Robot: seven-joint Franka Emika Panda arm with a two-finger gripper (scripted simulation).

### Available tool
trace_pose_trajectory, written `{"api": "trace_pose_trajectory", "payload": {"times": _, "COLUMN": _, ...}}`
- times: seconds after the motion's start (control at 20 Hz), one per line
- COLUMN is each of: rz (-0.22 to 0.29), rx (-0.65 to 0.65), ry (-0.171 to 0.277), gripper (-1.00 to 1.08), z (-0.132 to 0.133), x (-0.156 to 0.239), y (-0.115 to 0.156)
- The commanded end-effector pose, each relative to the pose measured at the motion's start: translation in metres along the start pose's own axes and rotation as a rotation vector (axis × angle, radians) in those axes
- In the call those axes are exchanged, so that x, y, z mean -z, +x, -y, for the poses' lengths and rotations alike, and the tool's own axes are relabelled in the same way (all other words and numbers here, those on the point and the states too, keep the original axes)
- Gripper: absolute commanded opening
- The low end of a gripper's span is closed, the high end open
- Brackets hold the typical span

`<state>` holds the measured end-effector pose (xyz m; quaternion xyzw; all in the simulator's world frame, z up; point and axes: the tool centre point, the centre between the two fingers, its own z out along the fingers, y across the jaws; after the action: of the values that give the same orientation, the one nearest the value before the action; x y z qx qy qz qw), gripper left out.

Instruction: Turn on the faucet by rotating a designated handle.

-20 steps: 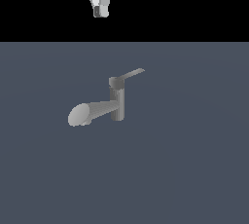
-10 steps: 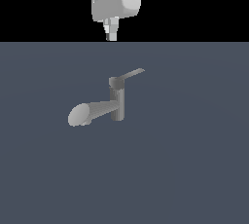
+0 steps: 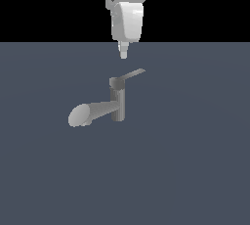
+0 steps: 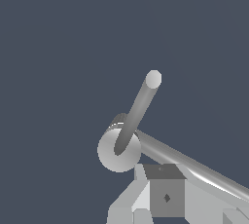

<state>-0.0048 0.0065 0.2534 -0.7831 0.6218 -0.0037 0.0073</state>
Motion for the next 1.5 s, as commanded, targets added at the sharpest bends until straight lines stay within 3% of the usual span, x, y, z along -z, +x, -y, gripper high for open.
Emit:
{"api": "trace_pose_trajectory", "payload": {"times": 0.0, "rz": -0.002, "rx": -0.068, "ry": -0.002, "gripper": -1.00, "z": 0.008, "x": -0.013, "y": 0.012}}
{"api": "trace_pose_trajectory", "payload": {"times": 0.75, "rz": -0.008, "rx": -0.374, "ry": -0.015, "gripper": -1.00, "z": 0.034, "x": -0.068, "y": 0.072}}
{"api": "trace_pose_trajectory", "payload": {"times": 1.45, "rz": -0.006, "rx": -0.397, "ry": -0.015, "gripper": -1.00, "z": 0.035, "x": -0.072, "y": 0.077}}
